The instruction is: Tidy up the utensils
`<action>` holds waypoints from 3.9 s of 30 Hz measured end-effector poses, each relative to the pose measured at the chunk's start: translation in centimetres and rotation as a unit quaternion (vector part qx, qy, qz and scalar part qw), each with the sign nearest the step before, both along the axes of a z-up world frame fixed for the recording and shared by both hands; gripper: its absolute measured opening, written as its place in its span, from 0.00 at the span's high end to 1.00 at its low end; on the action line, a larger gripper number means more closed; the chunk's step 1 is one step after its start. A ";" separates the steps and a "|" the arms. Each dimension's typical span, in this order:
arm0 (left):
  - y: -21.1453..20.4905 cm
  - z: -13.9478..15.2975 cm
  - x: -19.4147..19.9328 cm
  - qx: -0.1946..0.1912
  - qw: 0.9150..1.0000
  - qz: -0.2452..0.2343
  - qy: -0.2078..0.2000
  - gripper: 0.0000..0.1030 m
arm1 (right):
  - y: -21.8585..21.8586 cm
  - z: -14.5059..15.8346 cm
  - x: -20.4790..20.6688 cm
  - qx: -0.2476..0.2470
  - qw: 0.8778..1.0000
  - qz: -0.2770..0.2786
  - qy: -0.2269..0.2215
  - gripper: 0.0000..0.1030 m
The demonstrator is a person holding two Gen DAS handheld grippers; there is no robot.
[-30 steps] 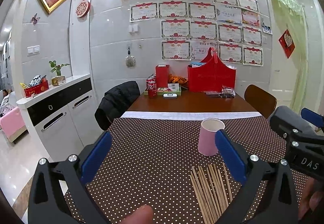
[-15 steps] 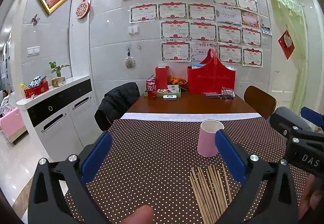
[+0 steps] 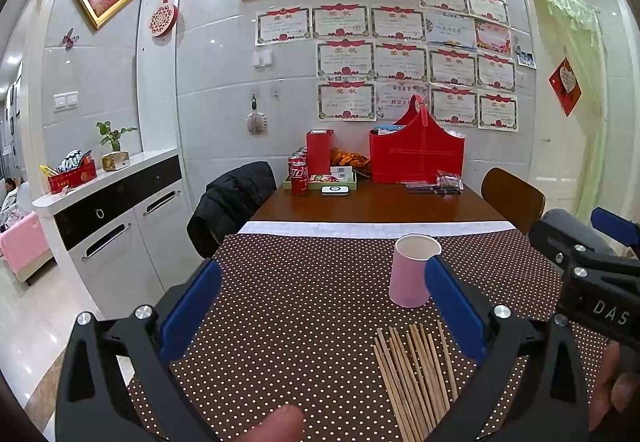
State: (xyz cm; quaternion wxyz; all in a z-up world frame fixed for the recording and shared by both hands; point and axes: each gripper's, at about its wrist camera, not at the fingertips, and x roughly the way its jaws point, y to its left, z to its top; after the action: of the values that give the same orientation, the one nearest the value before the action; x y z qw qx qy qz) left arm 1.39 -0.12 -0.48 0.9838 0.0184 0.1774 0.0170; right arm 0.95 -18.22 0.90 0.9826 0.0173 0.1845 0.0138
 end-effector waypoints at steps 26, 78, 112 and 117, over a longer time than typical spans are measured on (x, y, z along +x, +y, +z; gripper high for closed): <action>-1.4 -13.6 3.9 0.042 0.978 -0.031 0.202 0.03 | -4.3 -11.0 4.0 0.002 0.987 -0.019 0.157 0.05; -3.6 -20.2 9.4 0.081 0.948 -0.059 0.301 0.03 | -0.7 -21.0 10.7 -0.050 0.947 0.077 0.308 0.48; 0.4 -9.6 11.8 -0.107 0.979 -0.150 0.084 0.95 | -3.5 -11.2 9.9 0.114 0.977 0.152 0.099 0.95; -0.3 -5.4 14.1 -0.143 0.974 -0.178 0.004 0.95 | -3.5 -8.1 12.5 0.112 0.979 0.157 0.062 0.95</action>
State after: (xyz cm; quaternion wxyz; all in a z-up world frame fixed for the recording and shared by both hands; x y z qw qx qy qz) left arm 15.52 -0.45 -5.91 0.9628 -0.0908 0.1754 -0.1843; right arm 13.44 -21.76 -7.25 0.9467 0.0991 0.2428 0.1872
